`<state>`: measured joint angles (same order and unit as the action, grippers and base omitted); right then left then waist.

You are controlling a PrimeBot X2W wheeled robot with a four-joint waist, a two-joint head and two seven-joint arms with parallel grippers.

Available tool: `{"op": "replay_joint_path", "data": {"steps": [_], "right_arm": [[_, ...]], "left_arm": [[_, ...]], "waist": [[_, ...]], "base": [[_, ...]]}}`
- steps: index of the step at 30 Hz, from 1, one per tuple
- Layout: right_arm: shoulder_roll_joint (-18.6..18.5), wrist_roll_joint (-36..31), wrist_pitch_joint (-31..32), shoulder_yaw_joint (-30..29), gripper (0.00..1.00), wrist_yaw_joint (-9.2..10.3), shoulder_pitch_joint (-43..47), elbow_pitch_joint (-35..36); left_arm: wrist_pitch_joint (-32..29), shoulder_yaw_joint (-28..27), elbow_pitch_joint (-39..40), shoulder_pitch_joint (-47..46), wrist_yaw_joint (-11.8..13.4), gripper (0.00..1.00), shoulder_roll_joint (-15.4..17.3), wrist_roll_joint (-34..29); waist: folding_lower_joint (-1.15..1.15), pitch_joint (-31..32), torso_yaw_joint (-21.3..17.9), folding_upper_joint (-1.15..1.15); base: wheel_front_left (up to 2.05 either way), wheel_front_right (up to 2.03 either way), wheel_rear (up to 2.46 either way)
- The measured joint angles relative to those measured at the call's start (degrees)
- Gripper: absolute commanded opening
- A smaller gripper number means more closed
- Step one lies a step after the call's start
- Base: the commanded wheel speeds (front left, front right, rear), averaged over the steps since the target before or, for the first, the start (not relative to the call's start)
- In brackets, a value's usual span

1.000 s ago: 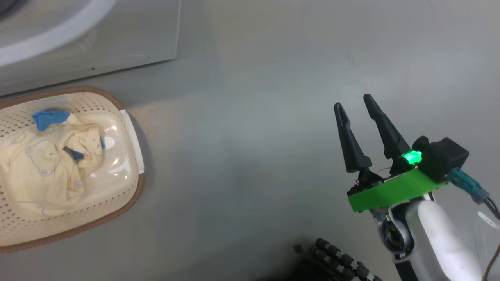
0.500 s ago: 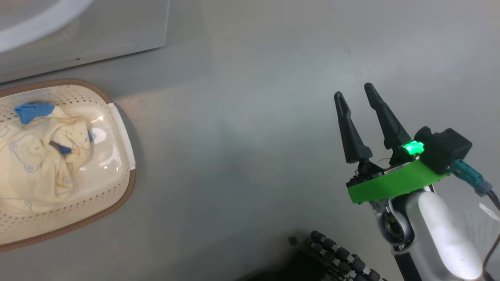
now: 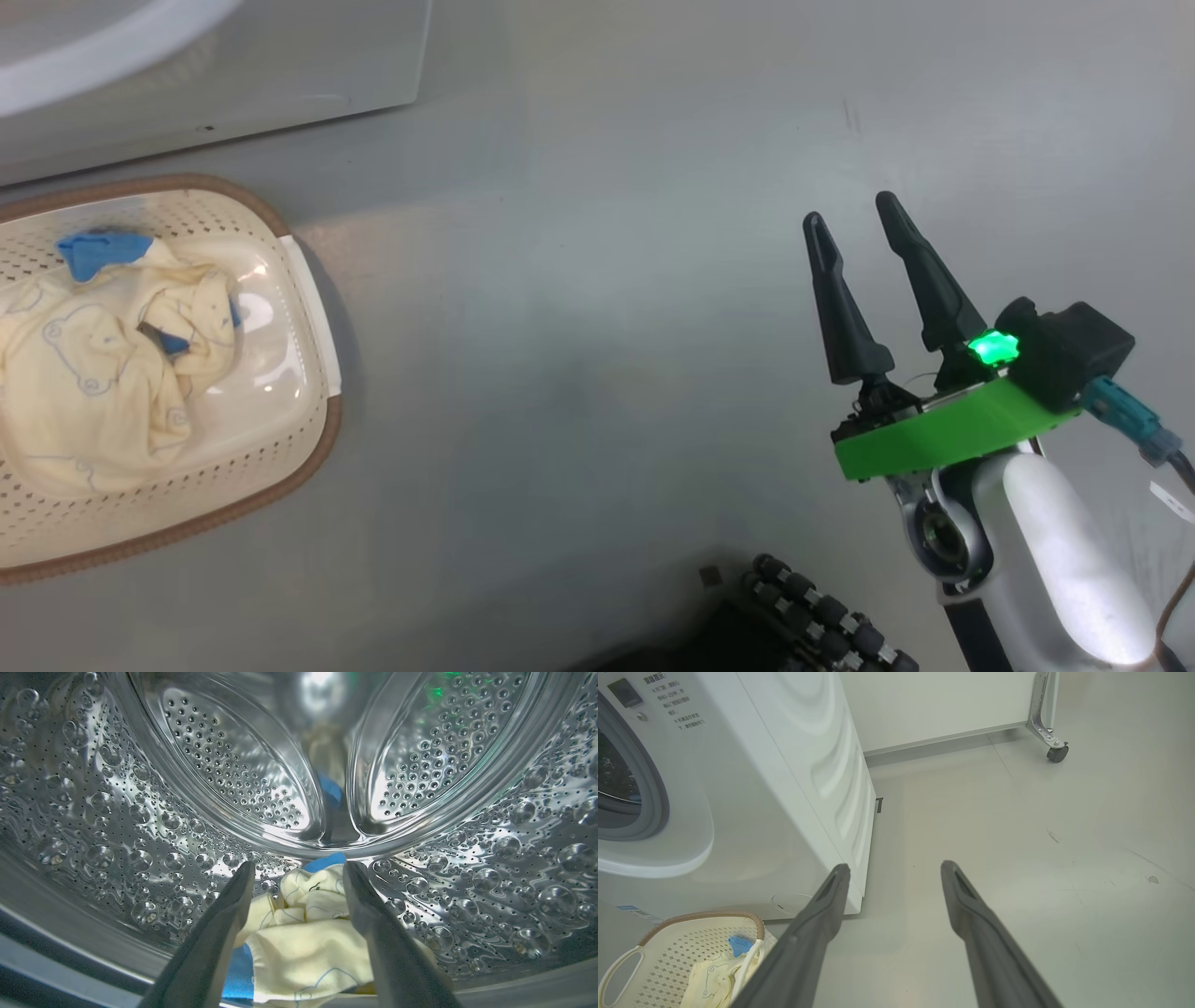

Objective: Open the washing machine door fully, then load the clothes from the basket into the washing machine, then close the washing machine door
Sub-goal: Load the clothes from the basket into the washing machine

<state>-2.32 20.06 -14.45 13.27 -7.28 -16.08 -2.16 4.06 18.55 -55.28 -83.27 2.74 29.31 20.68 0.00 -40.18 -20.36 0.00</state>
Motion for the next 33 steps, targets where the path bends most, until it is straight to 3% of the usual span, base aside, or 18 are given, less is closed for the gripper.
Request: {"op": "replay_joint_path", "data": {"steps": [7,17,30,33], "right_arm": [[0.0,-0.52,0.0,-1.14,1.0,0.0,-0.17,-0.02],[-0.01,-2.74,0.0,-4.3,1.0,0.0,0.48,-0.02],[-0.01,-6.49,0.0,-7.65,1.0,0.0,4.53,-0.24],[-0.01,-7.35,0.0,-8.05,1.0,0.0,5.63,-0.41]], "left_arm": [[2.64,0.12,0.33,2.55,0.98,1.0,-1.98,1.05],[7.75,-0.04,5.24,15.92,4.24,1.0,-5.83,3.3],[10.35,-1.13,30.22,41.88,10.78,1.0,-9.59,4.72],[10.55,-0.74,35.89,48.46,11.11,1.0,-10.16,4.41]], "waist": [[0.0,1.04,1.28,0.0],[0.0,4.49,4.25,0.0],[0.0,11.82,8.68,0.0],[0.0,13.8,9.48,0.0]], "base": [[0.0,0.0,0.0],[0.0,0.0,0.0],[0.0,0.0,0.0],[0.0,0.0,0.0]]}}
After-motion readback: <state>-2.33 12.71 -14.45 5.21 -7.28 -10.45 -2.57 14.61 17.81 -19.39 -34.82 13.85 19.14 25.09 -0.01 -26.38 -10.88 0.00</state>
